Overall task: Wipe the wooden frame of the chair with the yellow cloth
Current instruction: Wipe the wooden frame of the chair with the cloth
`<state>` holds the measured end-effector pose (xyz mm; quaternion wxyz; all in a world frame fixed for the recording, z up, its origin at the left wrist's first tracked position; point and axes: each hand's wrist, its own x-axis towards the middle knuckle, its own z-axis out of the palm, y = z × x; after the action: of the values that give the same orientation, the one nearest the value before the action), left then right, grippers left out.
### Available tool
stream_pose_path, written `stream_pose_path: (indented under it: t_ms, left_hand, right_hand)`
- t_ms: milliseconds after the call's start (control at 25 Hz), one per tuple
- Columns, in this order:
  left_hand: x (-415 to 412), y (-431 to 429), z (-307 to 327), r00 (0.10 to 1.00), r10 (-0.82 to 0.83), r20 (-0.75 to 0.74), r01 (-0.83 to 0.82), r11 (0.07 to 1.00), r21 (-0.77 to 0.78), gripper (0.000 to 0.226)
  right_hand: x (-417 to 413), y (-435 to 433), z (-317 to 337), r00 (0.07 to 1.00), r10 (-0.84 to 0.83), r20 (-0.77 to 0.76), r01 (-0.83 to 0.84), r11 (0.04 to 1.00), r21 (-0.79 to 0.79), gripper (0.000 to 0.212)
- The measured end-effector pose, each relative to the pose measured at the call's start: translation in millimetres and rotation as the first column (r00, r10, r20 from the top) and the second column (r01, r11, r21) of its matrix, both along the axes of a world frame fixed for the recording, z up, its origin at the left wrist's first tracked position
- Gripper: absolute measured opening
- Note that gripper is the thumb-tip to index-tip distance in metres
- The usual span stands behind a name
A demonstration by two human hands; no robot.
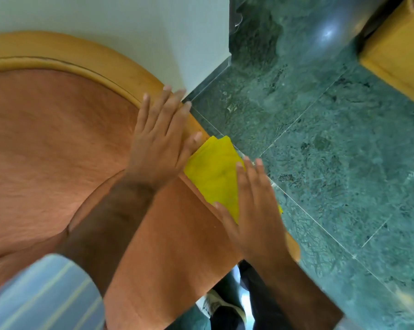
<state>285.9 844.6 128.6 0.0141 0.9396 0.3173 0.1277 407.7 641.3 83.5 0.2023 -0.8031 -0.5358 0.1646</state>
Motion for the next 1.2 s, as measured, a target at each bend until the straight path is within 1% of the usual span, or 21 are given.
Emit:
stream_pose_path:
  t_ms: [40, 80, 120, 160, 200, 240, 360, 440, 520, 560, 680, 720, 840, 920, 1000, 1080, 1120, 1200]
  left_hand:
    - [1, 15, 2, 0.986, -0.100, -0.134, 0.103, 0.994, 0.017, 0.068]
    - [0, 26, 2, 0.943, -0.195, -0.270, 0.207, 0.978, 0.016, 0.076]
    - [-3, 32, 1, 0.887, -0.265, -0.378, 0.290, 0.957, 0.011, 0.081]
    - [-6, 38, -1, 0.848, -0.308, -0.431, 0.345, 0.938, 0.010, 0.083]
    - [-7, 41, -3, 0.840, -0.329, -0.432, 0.370, 0.929, 0.011, 0.083]
    - [-8, 44, -3, 0.852, -0.339, -0.400, 0.369, 0.930, -0.002, 0.083]
    - [-8, 50, -2, 0.899, -0.324, -0.295, 0.313, 0.946, -0.085, 0.086]
    - [-8, 56, 0, 0.893, -0.329, -0.308, 0.322, 0.944, -0.073, 0.088]
    - [-11, 58, 0, 0.879, -0.334, -0.339, 0.347, 0.938, -0.023, 0.091]
    - [-12, 59, -1, 0.876, -0.336, -0.346, 0.356, 0.935, -0.007, 0.092]
    - [-11, 58, -3, 0.872, -0.338, -0.354, 0.361, 0.933, 0.000, 0.095]
    - [-11, 58, -4, 0.875, -0.336, -0.349, 0.361, 0.932, 0.009, 0.096]
    - [-13, 58, -6, 0.875, -0.335, -0.350, 0.370, 0.929, 0.035, 0.097]
    - [-13, 58, -6, 0.874, -0.334, -0.353, 0.372, 0.927, 0.043, 0.098]
    - [-12, 58, -6, 0.874, -0.331, -0.355, 0.369, 0.929, 0.043, 0.099]
    - [-11, 58, -7, 0.876, -0.331, -0.352, 0.369, 0.928, 0.045, 0.100]
    - [-11, 58, -7, 0.875, -0.331, -0.353, 0.369, 0.928, 0.045, 0.100]
    - [-13, 57, -7, 0.875, -0.328, -0.357, 0.366, 0.930, 0.043, 0.100]
  right_hand:
    - [-9, 12, -4, 0.999, 0.031, 0.030, -0.030, 0.998, -0.049, 0.084]
    - [-16, 22, -10, 0.996, 0.052, 0.075, -0.045, 0.995, -0.092, 0.086]
    - [-21, 29, -15, 0.990, 0.059, 0.125, -0.044, 0.992, -0.116, 0.086]
    - [-24, 36, -22, 0.984, 0.053, 0.167, -0.034, 0.993, -0.112, 0.086]
    - [-26, 45, -26, 0.979, 0.038, 0.200, -0.022, 0.997, -0.080, 0.085]
    - [-28, 57, -30, 0.975, 0.020, 0.221, -0.014, 1.000, -0.028, 0.085]
    - [-28, 98, -33, 0.971, 0.004, 0.239, -0.034, 0.992, 0.122, 0.084]
    - [-23, 105, -35, 0.965, 0.046, 0.259, -0.086, 0.986, 0.142, 0.084]
    - [-15, 80, -37, 0.955, 0.089, 0.281, -0.123, 0.987, 0.105, 0.083]
    - [-10, 60, -38, 0.950, 0.110, 0.291, -0.133, 0.989, 0.060, 0.082]
    - [5, -15, -38, 0.928, 0.207, 0.309, -0.170, 0.975, -0.143, 0.081]
    - [9, -43, -37, 0.923, 0.225, 0.312, -0.172, 0.967, -0.188, 0.081]
    - [18, -108, -39, 0.915, 0.251, 0.316, -0.183, 0.956, -0.229, 0.082]
    - [15, -120, -41, 0.918, 0.237, 0.319, -0.160, 0.955, -0.249, 0.082]
    - [3, -101, -39, 0.925, 0.193, 0.326, -0.107, 0.959, -0.263, 0.079]
    - [-12, -50, -36, 0.936, 0.138, 0.325, -0.058, 0.968, -0.243, 0.079]
    - [-19, -16, -33, 0.946, 0.096, 0.310, -0.032, 0.978, -0.206, 0.081]
    - [-35, 57, -26, 0.968, -0.010, 0.249, 0.030, 0.997, -0.076, 0.080]
